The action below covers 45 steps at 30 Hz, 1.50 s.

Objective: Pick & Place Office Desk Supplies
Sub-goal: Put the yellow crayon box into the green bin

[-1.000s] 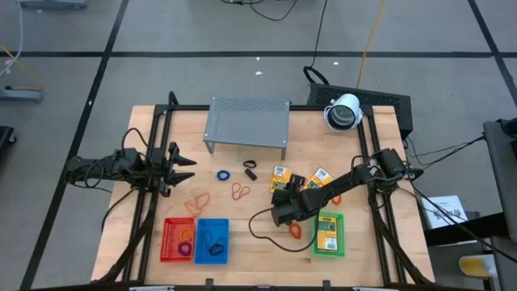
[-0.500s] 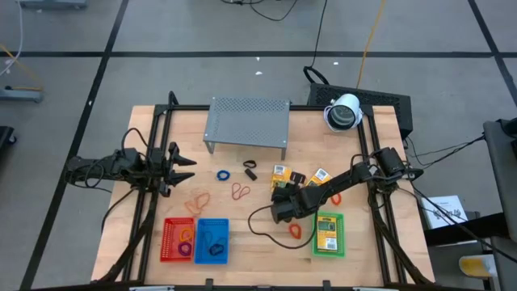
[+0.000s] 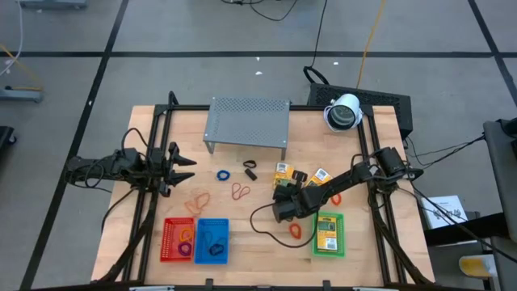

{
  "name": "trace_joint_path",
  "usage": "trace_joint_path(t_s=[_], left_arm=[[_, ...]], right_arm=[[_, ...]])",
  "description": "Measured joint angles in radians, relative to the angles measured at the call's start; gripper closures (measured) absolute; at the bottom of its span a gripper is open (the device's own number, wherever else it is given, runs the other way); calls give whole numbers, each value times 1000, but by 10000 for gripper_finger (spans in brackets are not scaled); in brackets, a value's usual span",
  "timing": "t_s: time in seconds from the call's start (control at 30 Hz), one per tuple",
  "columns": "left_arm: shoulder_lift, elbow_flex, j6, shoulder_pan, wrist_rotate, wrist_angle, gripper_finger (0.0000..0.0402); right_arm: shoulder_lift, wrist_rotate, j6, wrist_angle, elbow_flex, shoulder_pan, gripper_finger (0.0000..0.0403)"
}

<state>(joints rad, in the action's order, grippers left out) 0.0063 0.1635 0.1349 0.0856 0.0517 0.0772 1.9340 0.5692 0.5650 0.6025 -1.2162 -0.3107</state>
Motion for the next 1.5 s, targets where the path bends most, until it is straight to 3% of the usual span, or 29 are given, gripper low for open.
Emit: trace_joint_path(t_s=[0.17, 0.53, 0.87, 1.03, 1.23, 1.37, 1.5], left_arm=[[0, 0, 0, 0, 0, 0, 204], [0, 0, 0, 0, 0, 0, 204], [0, 0, 0, 0, 0, 0, 204], [0, 0, 0, 0, 0, 0, 204], [0, 0, 0, 0, 0, 0, 204], [0, 0, 0, 0, 0, 0, 204], [0, 0, 0, 0, 0, 0, 204]], right_arm=[[-66, -81, 27, -39, -6, -2, 402], [-230, -105, 105, -168, -8, -18, 402], [-252, -213, 97, -469, -8, -23, 403], [-254, -264, -2, -522, -8, -35, 403], [-352, -285, -113, -492, -8, -77, 403], [-459, -286, -160, -367, -8, -123, 403], [-587, -286, -100, -161, -8, -187, 403]])
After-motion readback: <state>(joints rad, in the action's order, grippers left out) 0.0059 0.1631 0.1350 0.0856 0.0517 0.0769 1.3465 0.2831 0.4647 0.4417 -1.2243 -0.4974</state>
